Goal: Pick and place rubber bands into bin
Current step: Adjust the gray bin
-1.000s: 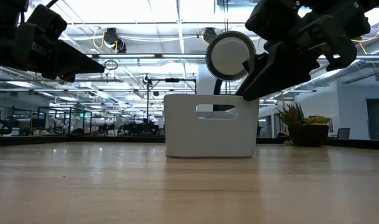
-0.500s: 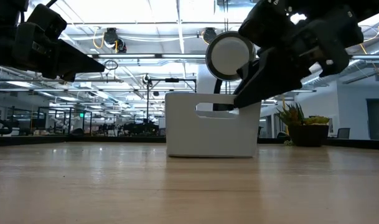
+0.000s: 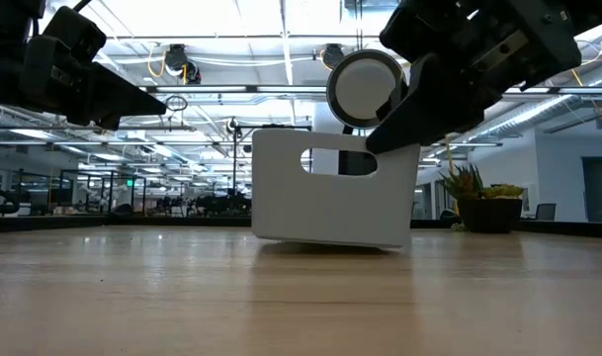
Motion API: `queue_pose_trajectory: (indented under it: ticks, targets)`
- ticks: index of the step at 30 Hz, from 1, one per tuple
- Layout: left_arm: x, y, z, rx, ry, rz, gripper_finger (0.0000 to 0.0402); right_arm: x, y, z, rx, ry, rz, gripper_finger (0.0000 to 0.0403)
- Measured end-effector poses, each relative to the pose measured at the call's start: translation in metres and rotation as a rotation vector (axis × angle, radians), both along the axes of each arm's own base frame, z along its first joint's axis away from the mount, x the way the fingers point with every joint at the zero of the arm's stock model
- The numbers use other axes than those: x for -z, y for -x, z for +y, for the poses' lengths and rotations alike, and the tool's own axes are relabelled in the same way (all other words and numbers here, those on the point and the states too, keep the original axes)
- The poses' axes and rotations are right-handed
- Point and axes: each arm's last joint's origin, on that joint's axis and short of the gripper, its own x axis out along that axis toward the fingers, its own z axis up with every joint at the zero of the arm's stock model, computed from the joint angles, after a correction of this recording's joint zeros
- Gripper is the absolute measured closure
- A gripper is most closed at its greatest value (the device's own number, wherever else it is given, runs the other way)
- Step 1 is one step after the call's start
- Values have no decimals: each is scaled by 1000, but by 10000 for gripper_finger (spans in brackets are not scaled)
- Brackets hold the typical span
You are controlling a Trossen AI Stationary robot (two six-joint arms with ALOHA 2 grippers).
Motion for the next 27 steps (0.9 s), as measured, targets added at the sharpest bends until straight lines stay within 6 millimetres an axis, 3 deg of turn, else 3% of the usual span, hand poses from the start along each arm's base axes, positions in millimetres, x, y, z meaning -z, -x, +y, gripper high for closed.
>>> queue_pose_trajectory:
  ticks: [22,27]
  targets:
    - [0,0,0,0,-2,1,380,-1,-1,-1,132,-130,16,398]
    - [0,0,0,0,-2,1,380,-1,-1,-2,154,-142,16,370]
